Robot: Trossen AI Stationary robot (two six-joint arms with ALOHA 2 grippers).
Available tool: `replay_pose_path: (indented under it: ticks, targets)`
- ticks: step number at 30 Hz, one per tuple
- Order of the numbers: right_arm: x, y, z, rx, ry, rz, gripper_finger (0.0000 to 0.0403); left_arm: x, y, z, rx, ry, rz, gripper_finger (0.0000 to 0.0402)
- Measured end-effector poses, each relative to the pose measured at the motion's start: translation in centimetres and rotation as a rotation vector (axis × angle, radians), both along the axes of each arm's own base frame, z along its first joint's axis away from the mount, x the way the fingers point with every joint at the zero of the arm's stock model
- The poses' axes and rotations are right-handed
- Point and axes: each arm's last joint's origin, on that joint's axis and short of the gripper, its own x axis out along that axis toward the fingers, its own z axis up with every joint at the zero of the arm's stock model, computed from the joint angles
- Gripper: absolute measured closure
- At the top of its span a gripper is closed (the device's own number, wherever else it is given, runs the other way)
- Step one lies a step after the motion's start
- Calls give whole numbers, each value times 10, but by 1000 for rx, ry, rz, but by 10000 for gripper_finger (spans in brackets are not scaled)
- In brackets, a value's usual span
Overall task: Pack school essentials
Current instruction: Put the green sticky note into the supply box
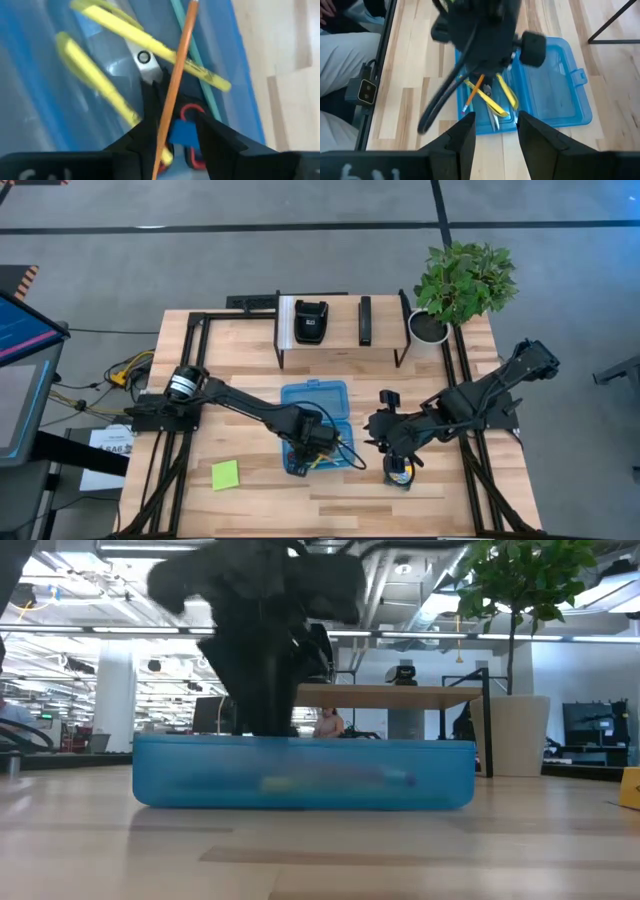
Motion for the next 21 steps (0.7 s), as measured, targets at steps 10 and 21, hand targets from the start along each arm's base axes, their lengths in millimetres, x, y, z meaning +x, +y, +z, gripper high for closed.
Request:
replay_pose_path:
  ticks: [10,21]
  targets:
    - [-3,7,-20,-11,29,18,237,-55,-31,49,79,-162,36,279]
    - [1,8,-38,14,9,2,237,-161,-61,24,-8,-311,253,284]
